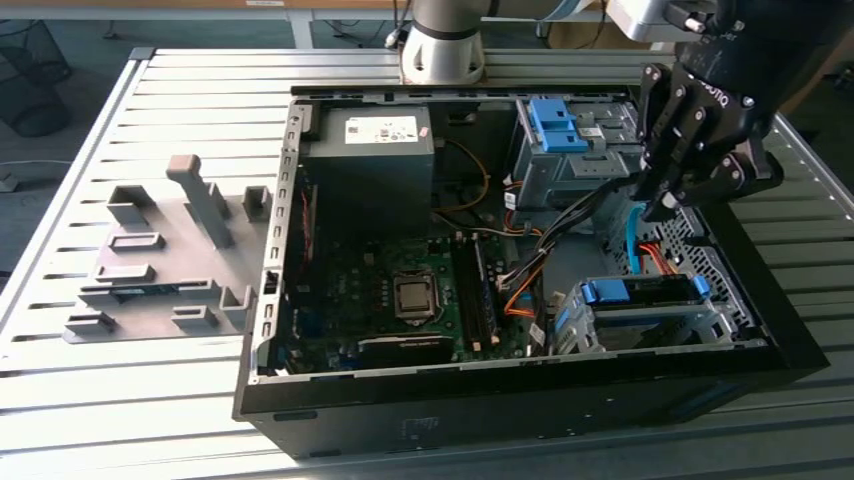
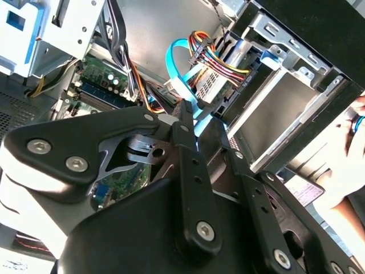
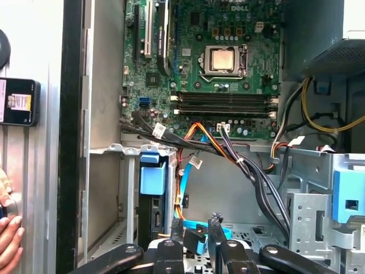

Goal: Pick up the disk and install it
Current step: 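Insert the second disk wire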

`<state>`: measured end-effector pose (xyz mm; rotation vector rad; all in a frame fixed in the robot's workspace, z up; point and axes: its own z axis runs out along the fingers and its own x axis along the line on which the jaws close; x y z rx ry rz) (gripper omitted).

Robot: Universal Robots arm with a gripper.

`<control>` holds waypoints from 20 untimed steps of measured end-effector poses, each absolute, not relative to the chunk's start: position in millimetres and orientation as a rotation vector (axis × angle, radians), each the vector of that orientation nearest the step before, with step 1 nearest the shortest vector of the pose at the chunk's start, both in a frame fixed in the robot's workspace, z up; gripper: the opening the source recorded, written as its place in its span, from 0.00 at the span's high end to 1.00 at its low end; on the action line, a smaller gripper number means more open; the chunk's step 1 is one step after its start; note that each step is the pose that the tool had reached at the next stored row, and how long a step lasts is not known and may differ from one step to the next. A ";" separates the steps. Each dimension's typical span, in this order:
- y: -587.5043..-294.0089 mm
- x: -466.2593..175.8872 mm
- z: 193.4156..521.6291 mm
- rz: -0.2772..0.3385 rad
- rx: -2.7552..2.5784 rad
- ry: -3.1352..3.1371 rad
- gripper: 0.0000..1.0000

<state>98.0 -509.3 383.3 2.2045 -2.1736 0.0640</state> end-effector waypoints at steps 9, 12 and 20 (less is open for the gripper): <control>-509.3 98.3 374.9 0.100 2.186 -2.156 0.69; -509.2 98.3 374.6 0.109 2.181 -2.152 0.77; -509.2 98.3 373.7 0.119 2.176 -2.147 0.79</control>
